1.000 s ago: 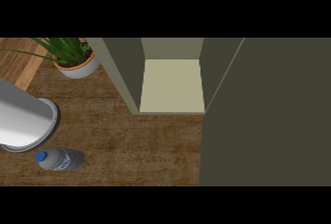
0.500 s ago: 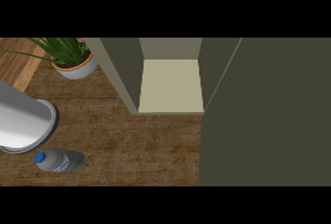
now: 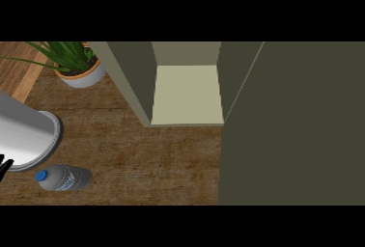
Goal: Pick up the bottled water, place it into the cabinet and close the cabinet
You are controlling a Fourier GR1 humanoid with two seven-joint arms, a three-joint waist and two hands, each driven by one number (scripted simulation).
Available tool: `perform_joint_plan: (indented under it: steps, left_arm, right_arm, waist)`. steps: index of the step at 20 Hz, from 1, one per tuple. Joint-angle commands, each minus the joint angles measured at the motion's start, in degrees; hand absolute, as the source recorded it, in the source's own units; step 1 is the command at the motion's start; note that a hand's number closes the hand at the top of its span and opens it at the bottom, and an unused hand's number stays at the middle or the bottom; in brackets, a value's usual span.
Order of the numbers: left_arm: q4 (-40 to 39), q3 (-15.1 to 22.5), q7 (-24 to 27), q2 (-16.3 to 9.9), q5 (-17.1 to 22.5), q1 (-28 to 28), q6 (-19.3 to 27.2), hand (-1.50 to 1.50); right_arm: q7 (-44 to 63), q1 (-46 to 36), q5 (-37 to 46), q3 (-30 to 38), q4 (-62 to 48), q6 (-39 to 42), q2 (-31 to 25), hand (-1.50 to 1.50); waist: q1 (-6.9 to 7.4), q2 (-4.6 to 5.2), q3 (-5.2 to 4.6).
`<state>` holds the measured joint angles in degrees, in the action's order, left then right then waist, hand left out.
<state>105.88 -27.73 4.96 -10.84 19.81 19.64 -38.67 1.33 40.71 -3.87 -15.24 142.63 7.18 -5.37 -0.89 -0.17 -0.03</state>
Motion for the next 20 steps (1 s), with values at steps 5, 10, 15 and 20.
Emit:
perform_joint_plan:
  steps: [5, 10, 15, 20]
  left_arm:
    - [-16.31, 0.65, 8.05, -0.06, -10.74, -8.88, 1.41, -1.50]
    - [-28.20, 1.49, 19.49, 1.28, -19.05, -11.58, 4.22, -1.50]
    - [-41.59, 0.88, 27.87, -0.74, -22.10, -15.82, 5.70, -1.50]
    - [-55.51, 1.53, 36.29, -4.89, -25.57, -20.92, 6.63, -1.50]
  right_arm:
    - [-3.43, 9.65, 2.34, -5.47, 7.11, 0.85, -0.06, -1.50]
    - [-6.78, 12.50, 0.30, -2.92, 7.42, 2.62, -2.56, -1.50]
    - [-5.83, 15.13, -2.24, -1.38, 11.25, 2.53, -3.81, -1.50]
    - [-10.87, 16.27, -1.28, -3.22, 6.89, 3.83, -4.40, -1.50]
  waist:
    - [-0.37, 0.00, -0.04]
    - [-0.53, 0.03, -0.07]
    - [-0.68, 0.14, -0.12]
    - [-0.80, 0.16, -0.12]
